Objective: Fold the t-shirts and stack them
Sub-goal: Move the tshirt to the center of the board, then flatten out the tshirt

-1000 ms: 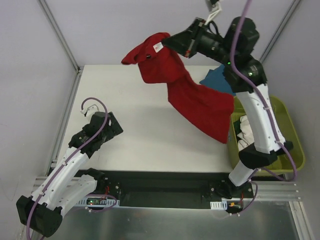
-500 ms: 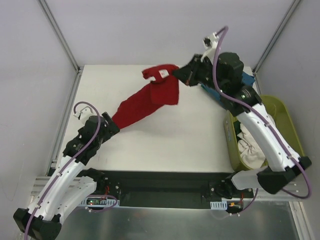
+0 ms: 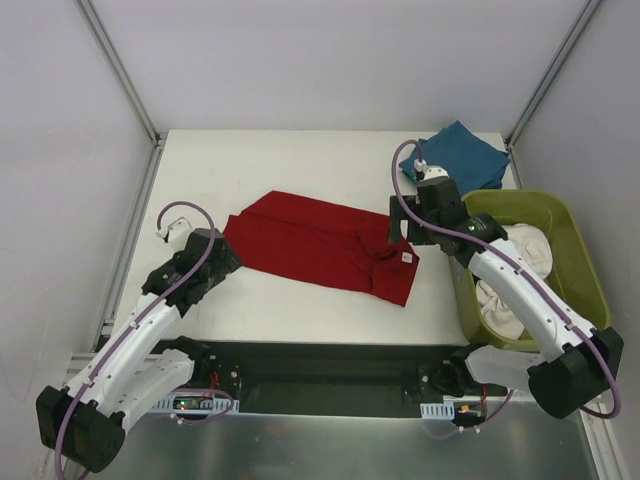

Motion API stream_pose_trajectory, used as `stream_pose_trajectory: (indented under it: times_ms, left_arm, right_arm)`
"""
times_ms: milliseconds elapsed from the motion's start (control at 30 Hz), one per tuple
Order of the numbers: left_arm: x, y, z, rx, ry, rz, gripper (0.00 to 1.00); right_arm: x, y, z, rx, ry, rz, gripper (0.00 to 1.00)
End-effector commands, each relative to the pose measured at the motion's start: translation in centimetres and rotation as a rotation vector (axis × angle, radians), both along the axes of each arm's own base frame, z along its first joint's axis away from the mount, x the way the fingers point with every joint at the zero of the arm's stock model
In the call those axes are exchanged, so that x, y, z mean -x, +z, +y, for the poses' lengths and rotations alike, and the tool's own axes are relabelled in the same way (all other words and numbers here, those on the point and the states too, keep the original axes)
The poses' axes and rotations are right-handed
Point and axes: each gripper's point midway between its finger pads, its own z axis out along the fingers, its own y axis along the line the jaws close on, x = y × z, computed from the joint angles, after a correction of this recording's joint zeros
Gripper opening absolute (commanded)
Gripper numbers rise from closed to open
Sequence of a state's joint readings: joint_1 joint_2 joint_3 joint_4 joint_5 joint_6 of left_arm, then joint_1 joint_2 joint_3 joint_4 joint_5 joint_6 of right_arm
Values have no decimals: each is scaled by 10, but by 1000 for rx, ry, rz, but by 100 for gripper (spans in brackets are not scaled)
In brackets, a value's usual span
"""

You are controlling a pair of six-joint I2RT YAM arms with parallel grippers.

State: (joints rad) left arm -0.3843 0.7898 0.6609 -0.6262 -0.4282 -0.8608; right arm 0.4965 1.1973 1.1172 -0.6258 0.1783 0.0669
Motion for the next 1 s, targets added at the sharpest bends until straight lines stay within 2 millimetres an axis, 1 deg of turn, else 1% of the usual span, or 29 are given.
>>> stream_pose_trajectory:
  times_ms: [0, 67, 100, 133, 167, 200, 233, 267, 300, 333, 367, 400, 433, 467, 500, 533, 567, 600, 633, 667, 700, 733, 767, 800, 833, 867, 900, 933, 967]
  left_arm:
    - [0, -17, 7, -33, 62, 74, 99]
    - [-5, -17, 11, -49, 75, 91, 99]
    - [-8, -22, 15, -75, 90, 116, 99]
    - [-14, -18, 23, -79, 125, 113, 99]
    - [-19, -16, 27, -80, 139, 116, 99]
    - [-26, -20, 25, -61, 128, 141, 99]
    - [-46, -6, 23, -50, 94, 99, 99]
    - [-58, 0, 26, -28, 98, 85, 99]
    - [-69, -4, 25, -24, 82, 111, 99]
    - [-92, 17, 18, -5, 46, 60, 99]
    - [-104, 22, 18, -5, 42, 55, 99]
    - [-117, 11, 16, -20, 28, 102, 99]
    - [-140, 31, 12, -22, 0, 63, 99]
    - [-153, 31, 9, -21, -18, 70, 99]
    - [-167, 10, 7, -27, -40, 136, 99]
    - [-190, 25, 3, -29, -80, 103, 98]
    - [-201, 20, -5, -1, -122, 119, 96]
    - [-213, -3, -7, 12, -142, 177, 94]
    - [-231, 5, -10, 19, -171, 151, 91]
    - [-238, 0, -13, 32, -185, 162, 89]
    - [-241, -16, -13, 33, -187, 206, 88]
    - [-248, -15, -14, 33, -194, 198, 88]
    - [-250, -19, -15, 34, -196, 206, 88]
    - [-250, -30, -14, 33, -193, 230, 88]
    - [-253, -33, -16, 34, -195, 234, 88]
    - [-254, -37, -16, 34, -195, 241, 88]
    - [-256, -50, -15, 31, -188, 267, 87]
    - [-261, -52, -14, 26, -183, 265, 83]
    - [-262, -58, -13, 20, -180, 282, 81]
  right_arm:
    - [1, 6, -4, 73, 3, -62, 97]
    - [7, -14, 5, 88, 25, -16, 97]
    - [10, -20, 9, 93, 36, -3, 97]
    - [14, -28, 16, 112, 56, 12, 97]
    - [14, -32, 20, 127, 65, 13, 97]
    - [11, -32, 25, 138, 76, 3, 97]
    - [9, -40, 30, 167, 94, 19, 97]
    - [4, -40, 33, 179, 98, 18, 97]
    - [-3, -32, 37, 184, 89, 11, 97]
    - [-10, -38, 37, 224, 65, 24, 97]
    - [-15, -39, 39, 238, 49, 27, 97]
    - [-24, -31, 45, 224, 19, 8, 97]
    - [-31, -41, 46, 257, -2, 21, 97]
    - [-36, -44, 48, 259, -21, 22, 97]
    - [-43, -45, 50, 266, -39, 16, 97]
    - [-51, -52, 56, 275, -52, 28, 97]
    - [-56, -54, 60, 278, -58, 29, 97]
    - [-61, -56, 61, 293, -69, 28, 97]
    - [-69, -61, 67, 296, -75, 32, 97]
    - [-73, -63, 69, 299, -76, 36, 97]
    - [-77, -65, 70, 305, -84, 35, 97]
    - [-80, -73, 73, 316, -81, 49, 97]
    - [-84, -72, 77, 310, -84, 45, 97]
    - [-87, -75, 79, 308, -88, 48, 97]
    - [-90, -83, 79, 316, -90, 64, 97]
    - [-93, -84, 81, 308, -97, 63, 97]
    - [-95, -93, 80, 317, -100, 79, 97]
    - [-97, -97, 81, 317, -101, 83, 98]
    - [-97, -101, 81, 315, -106, 95, 99]
